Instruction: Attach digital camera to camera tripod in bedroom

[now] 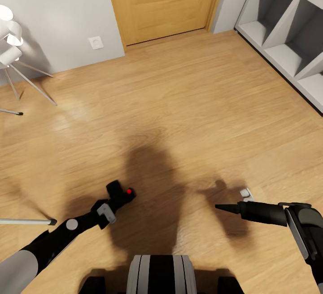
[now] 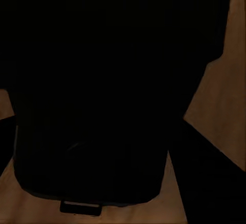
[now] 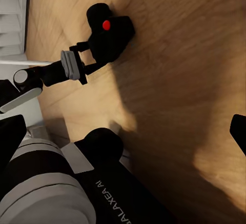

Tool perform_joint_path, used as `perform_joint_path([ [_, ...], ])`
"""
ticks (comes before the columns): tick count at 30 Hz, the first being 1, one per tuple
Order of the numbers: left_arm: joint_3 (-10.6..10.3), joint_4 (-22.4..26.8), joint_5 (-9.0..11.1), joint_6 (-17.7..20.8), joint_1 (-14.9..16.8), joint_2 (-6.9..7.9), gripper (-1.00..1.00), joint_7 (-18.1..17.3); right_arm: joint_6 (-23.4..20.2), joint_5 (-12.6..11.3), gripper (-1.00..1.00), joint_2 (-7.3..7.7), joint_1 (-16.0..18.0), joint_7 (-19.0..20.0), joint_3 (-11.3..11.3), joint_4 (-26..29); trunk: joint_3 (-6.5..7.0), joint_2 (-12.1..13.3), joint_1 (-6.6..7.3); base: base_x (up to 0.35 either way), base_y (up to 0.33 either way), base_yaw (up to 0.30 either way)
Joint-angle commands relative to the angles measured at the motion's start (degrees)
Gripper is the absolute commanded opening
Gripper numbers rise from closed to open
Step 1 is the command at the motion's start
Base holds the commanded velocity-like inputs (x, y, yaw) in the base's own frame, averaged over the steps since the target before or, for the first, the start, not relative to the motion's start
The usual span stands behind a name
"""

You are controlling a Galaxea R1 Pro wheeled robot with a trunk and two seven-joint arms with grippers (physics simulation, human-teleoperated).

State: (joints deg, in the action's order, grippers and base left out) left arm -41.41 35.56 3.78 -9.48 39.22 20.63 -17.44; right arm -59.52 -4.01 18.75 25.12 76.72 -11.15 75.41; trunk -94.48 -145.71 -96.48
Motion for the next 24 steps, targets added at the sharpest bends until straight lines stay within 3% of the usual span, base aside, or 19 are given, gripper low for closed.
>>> perform_joint_path([
  [1, -0.2, 0.3, 0.3, -0.2, 0.1, 0.09, -1.00, 0.0, -0.5, -0.2, 1.00, 0.01, 0.0, 0.0, 0.0, 0.0, -0.03, 0.0, 0.01, 0.000, 0.000, 0.000],
  [6, 0.3, 1.9, 0.5, -0.3, 0.1, 0.32, -1.00, 0.8, -0.5, -0.2, 1.00, 0.01, 0.0, 0.0, 0.0, -0.1, -0.03, 0.0, 0.01, 0.000, 0.000, 0.000],
  [7, 0.3, 10.7, 0.6, -0.3, 0.1, 0.47, -1.00, 2.2, -0.5, -0.2, 1.00, -0.01, 0.0, 0.0, 0.0, -0.1, -0.03, 0.0, 0.01, 0.000, 0.000, 0.000],
  [8, 0.3, 13.8, 0.9, -0.1, 0.1, 0.56, -1.00, 3.5, -0.5, -0.2, 1.00, -0.01, 0.0, 0.0, 0.0, -0.1, -0.03, 0.0, 0.01, 0.000, 0.000, 0.000],
  [9, 0.2, 21.2, 1.4, 0.5, 0.0, 0.67, -1.00, 6.6, -0.4, -0.2, 1.00, -0.02, 0.0, -0.1, 0.0, -0.1, -0.03, 0.0, 0.01, 0.000, 0.000, 0.000],
  [12, 0.2, 30.0, 3.0, 0.5, -1.0, 0.77, -1.00, 7.8, -0.4, -0.2, 1.00, -0.03, 0.0, -0.1, 0.0, -0.1, -0.03, 0.0, 0.01, 0.000, 0.000, 0.000],
  [13, 0.2, 38.0, 6.4, 0.6, -3.0, 0.76, -1.00, 8.2, -0.4, -0.2, 1.00, -0.03, 0.0, -0.1, 0.0, -0.1, -0.03, 0.0, 0.01, 0.000, 0.000, 0.000],
  [14, 0.2, 41.6, 9.6, 0.6, -4.0, 0.75, -1.00, 8.3, -0.4, -0.2, 1.00, -0.03, 0.0, -0.1, 0.0, -0.1, -0.03, 0.0, 0.01, 0.000, 0.000, 0.000],
  [15, 0.1, 45.4, 15.5, 0.6, -4.8, 0.56, -1.00, 8.4, -0.4, -0.2, 1.00, -0.03, 0.0, -0.1, 0.0, -0.1, -0.03, 0.0, 0.01, 0.000, 0.000, 0.000],
  [16, 0.1, 47.1, 20.4, 0.6, -5.1, 0.42, -1.00, 8.3, -0.4, -0.2, 1.00, -0.03, 0.0, -0.1, 0.0, -0.1, -0.03, 0.0, 0.01, 0.000, 0.000, 0.000],
  [17, 0.0, 47.6, 23.0, 0.5, -5.2, 0.36, -1.00, 8.3, -0.4, -0.2, 1.00, -0.03, 0.0, -0.1, 0.0, -0.1, -0.03, 0.0, 0.01, 0.000, 0.000, 0.000],
  [18, 0.0, 48.5, 28.4, 0.5, -5.4, 0.24, -1.00, 8.2, -0.4, -0.2, 1.00, -0.05, 0.0, 0.0, 0.1, -0.1, -0.03, 0.0, 0.01, 0.000, 0.000, 0.000],
  [19, -0.1, 48.8, 31.0, 0.4, -5.4, 0.18, -1.00, 8.0, -0.4, -0.2, 1.00, -0.04, 0.0, 0.0, 0.1, -0.1, -0.03, 0.0, 0.01, 0.000, 0.000, 0.000],
  [20, -0.1, 49.2, 35.7, 0.2, -5.5, 0.01, -1.00, 7.4, -0.4, -0.2, 1.00, -0.05, 0.0, 0.0, 0.1, -0.1, -0.03, 0.0, 0.01, 0.000, 0.000, 0.000],
  [21, -0.1, 49.3, 37.8, 0.1, -5.5, -0.15, -1.00, 7.0, -0.4, -0.2, 1.00, -0.04, 0.0, 0.0, 0.1, -0.1, -0.03, 0.0, 0.01, 0.000, 0.000, 0.000],
  [22, 0.2, 49.5, 43.4, -1.4, -5.6, -1.34, -1.00, 4.7, -0.4, -0.2, 1.00, -0.04, 0.0, 0.0, 0.1, -0.1, -0.03, 0.0, 0.01, 0.000, 0.000, 0.000],
  [24, 0.3, 49.5, 45.6, -4.1, -5.6, -3.18, -1.00, 3.8, -0.4, -0.2, 1.00, -0.04, 0.0, 0.0, 0.1, -0.1, -0.03, 0.0, 0.01, 0.000, 0.000, 0.000],
])
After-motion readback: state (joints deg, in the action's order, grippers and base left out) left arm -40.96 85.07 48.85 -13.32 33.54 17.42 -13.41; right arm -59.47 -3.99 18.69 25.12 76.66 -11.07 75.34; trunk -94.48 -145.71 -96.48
